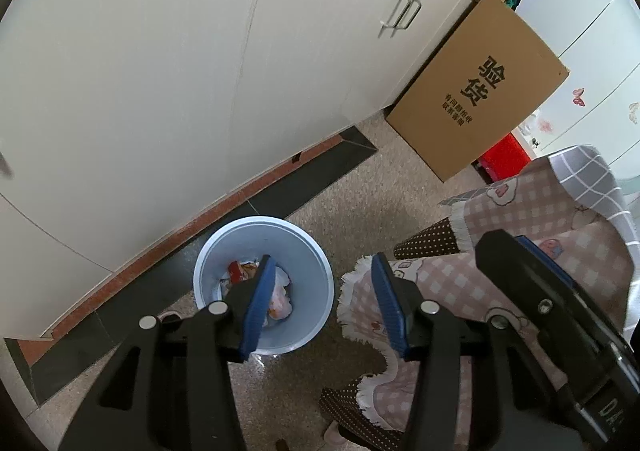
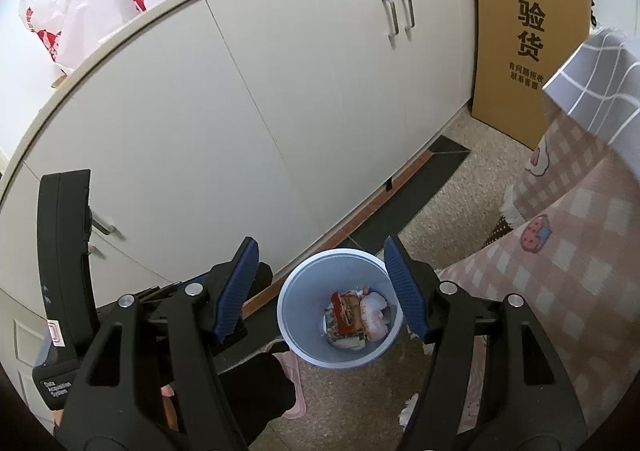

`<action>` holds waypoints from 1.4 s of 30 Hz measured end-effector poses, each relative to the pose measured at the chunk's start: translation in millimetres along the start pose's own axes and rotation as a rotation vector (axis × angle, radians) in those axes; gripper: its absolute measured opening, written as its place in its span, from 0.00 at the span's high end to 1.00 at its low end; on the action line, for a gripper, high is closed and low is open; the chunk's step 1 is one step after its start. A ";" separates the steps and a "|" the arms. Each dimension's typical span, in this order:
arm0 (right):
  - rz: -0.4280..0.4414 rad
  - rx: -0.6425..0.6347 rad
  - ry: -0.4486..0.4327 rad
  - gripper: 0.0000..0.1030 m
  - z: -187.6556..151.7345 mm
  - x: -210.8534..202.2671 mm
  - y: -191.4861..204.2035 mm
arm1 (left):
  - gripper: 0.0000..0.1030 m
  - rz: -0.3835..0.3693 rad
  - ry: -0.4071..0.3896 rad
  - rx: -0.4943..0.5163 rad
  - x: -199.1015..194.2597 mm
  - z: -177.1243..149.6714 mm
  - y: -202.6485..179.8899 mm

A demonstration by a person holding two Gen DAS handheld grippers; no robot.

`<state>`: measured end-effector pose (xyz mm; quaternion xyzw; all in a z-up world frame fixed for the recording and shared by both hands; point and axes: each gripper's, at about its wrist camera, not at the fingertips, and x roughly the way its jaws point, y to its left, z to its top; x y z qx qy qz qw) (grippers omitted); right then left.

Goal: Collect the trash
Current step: 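Move both open tools back over the table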

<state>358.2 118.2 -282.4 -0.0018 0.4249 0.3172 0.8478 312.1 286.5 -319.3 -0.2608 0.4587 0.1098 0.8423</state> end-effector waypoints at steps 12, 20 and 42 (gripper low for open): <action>0.060 -0.004 -0.117 0.37 16.6 -76.6 17.6 | 0.43 0.097 -0.156 0.024 -92.2 -2.9 -20.8; 0.022 0.006 -0.241 0.36 29.1 -169.3 -3.0 | 0.38 0.084 -0.273 0.106 -152.6 -7.4 -78.6; -0.401 0.193 -0.110 0.45 -7.2 -241.1 -237.9 | 0.32 -0.029 -0.166 0.533 -110.2 -56.3 -310.9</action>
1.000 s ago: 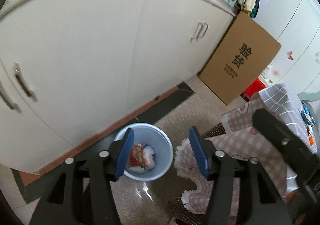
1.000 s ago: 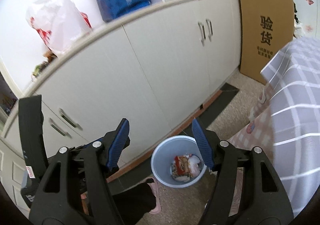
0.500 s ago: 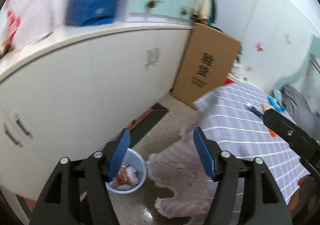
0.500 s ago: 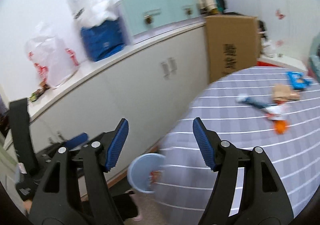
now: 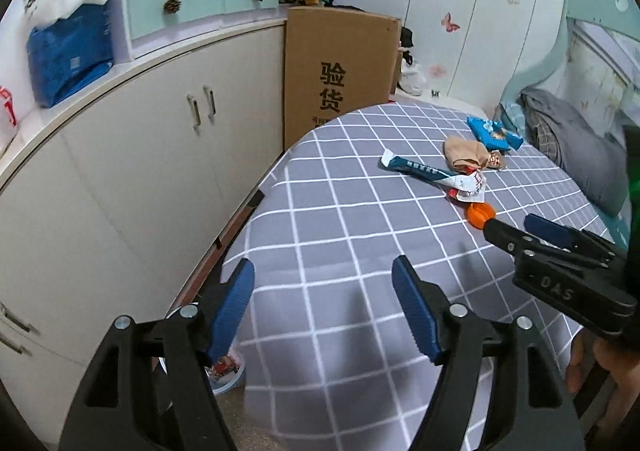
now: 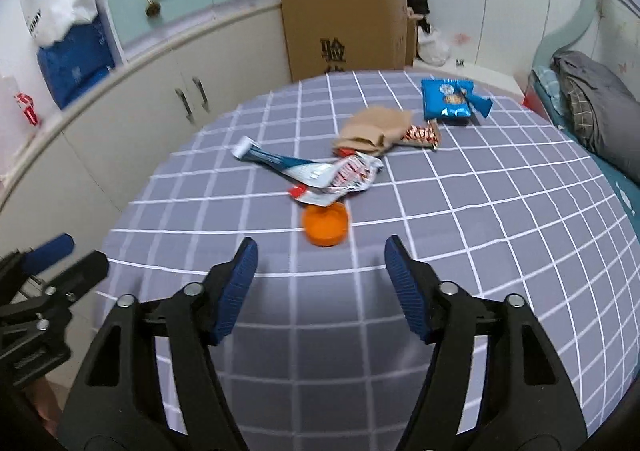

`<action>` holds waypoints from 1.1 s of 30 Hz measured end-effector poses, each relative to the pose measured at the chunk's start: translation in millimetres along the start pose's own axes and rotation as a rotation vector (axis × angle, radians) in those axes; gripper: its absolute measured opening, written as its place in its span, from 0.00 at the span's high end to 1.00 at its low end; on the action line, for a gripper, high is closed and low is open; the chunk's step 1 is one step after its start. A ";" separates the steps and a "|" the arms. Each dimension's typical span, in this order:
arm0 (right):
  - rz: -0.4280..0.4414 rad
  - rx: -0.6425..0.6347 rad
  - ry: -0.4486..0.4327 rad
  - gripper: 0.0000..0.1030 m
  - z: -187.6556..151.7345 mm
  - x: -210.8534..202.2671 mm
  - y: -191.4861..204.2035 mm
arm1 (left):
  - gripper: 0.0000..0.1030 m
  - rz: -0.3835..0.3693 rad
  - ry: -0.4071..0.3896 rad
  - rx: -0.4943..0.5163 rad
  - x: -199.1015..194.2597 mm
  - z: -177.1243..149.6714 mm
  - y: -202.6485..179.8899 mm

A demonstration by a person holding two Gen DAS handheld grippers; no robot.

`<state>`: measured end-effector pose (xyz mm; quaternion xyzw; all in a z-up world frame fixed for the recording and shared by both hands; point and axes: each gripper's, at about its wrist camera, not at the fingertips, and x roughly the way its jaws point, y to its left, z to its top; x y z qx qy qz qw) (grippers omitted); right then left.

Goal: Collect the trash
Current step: 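Move both open tools back over the table, then grasp the toothpaste tube with left tool while right tool grasps orange cap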

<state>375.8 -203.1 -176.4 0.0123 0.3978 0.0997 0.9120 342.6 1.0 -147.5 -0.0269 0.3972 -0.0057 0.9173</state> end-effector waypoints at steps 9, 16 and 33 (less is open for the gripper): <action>0.072 -0.030 0.051 0.74 8.6 21.1 -4.3 | 0.32 0.009 0.030 0.082 25.2 18.2 -28.9; 0.021 0.023 0.011 0.90 10.1 11.1 -41.0 | 0.32 -0.035 0.035 0.117 41.0 34.5 -57.2; 0.070 0.139 -0.006 0.89 14.4 10.9 -72.1 | 0.44 -0.120 0.155 -0.189 114.2 79.6 -79.1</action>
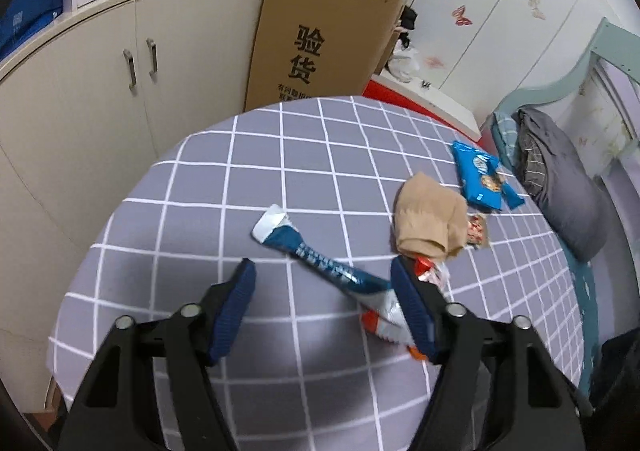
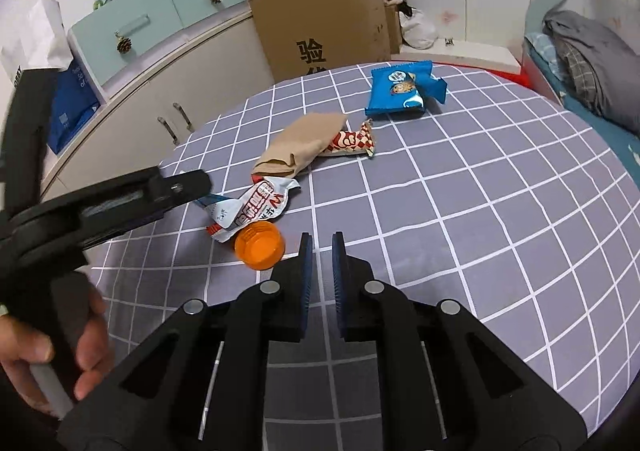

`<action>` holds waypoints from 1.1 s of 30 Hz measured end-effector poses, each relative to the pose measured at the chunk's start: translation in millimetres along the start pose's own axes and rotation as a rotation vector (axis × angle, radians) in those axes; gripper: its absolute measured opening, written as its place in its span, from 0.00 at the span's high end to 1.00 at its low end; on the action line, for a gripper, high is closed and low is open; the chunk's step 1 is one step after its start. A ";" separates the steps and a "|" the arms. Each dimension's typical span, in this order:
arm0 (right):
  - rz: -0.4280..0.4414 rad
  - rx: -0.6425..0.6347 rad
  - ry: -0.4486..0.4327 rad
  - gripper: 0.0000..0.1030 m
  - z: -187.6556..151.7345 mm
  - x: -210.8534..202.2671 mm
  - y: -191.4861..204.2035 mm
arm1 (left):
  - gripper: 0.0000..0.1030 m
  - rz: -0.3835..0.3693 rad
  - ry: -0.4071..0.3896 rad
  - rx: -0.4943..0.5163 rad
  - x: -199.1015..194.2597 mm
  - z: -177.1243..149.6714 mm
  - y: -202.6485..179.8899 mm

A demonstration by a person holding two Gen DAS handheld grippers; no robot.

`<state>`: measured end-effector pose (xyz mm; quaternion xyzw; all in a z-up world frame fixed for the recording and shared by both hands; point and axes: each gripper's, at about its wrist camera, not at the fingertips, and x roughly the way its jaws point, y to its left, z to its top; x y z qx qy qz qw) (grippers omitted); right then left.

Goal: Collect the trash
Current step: 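Grasp the toothpaste tube with left tool while right tool grasps orange cap, then carry tube and cap to the wastebasket and open both tools over it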

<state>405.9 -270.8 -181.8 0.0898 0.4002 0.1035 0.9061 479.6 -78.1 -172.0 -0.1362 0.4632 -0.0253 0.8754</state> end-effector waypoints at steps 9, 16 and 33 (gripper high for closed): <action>0.009 -0.052 -0.001 0.52 -0.5 0.0 11.2 | 0.93 -0.035 -0.007 0.010 -4.8 -2.6 12.4; -0.046 -0.205 0.054 0.52 0.3 17.6 45.3 | 0.94 -0.125 -0.059 -0.002 -34.5 -9.7 28.3; -0.051 -0.257 -0.051 0.72 0.2 -18.6 96.3 | 0.94 -0.124 -0.144 0.032 -103.0 -37.5 80.6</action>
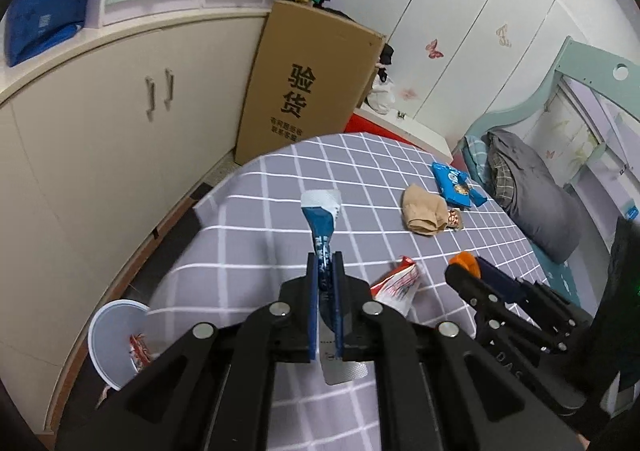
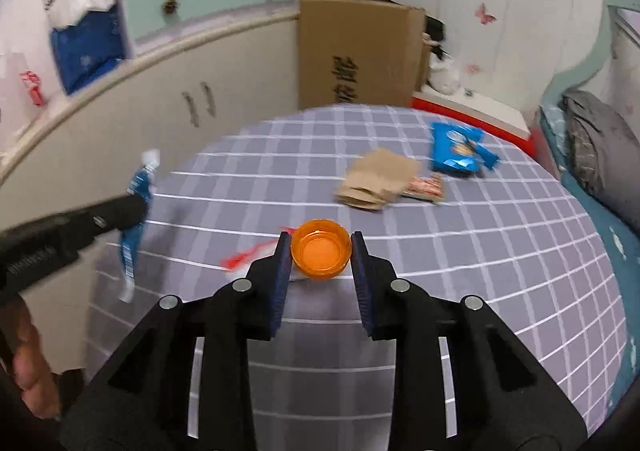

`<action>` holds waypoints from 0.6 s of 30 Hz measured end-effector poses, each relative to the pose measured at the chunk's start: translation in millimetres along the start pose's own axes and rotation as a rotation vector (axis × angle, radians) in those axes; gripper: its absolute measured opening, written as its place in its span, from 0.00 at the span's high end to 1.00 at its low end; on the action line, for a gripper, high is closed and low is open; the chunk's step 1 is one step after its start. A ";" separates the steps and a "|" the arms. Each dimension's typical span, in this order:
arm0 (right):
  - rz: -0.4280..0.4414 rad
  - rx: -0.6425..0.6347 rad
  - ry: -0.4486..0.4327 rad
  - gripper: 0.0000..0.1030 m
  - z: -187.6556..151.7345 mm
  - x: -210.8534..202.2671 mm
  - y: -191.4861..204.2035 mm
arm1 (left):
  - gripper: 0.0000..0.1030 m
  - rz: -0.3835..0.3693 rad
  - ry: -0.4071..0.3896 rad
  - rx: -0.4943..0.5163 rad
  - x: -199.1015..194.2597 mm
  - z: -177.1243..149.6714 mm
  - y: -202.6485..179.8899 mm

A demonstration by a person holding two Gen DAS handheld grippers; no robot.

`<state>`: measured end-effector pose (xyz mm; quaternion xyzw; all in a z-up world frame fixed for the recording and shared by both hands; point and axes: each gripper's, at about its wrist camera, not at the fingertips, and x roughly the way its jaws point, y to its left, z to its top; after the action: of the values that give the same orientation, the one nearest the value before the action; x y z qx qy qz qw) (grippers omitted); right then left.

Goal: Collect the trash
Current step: 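Carry tube and cap to the wastebasket and open both tools over it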

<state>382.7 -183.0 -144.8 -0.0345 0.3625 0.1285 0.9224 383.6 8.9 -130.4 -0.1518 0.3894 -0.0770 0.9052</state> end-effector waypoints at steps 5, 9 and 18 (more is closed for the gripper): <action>0.128 -0.040 -0.018 0.72 2.2 -11.7 58.4 | 0.94 0.046 -0.031 -0.022 -33.7 -11.1 41.2; 0.233 -0.084 -0.009 0.72 -1.7 -11.4 117.4 | 0.94 0.118 -0.043 -0.056 -57.2 -26.5 90.4; 0.351 -0.189 0.067 0.72 -23.8 28.6 239.5 | 0.94 0.255 0.021 -0.190 -65.6 -60.4 207.5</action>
<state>324.4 50.3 -174.6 -0.0614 0.3796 0.3196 0.8660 299.1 208.3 -194.5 -0.1851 0.4205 0.0741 0.8851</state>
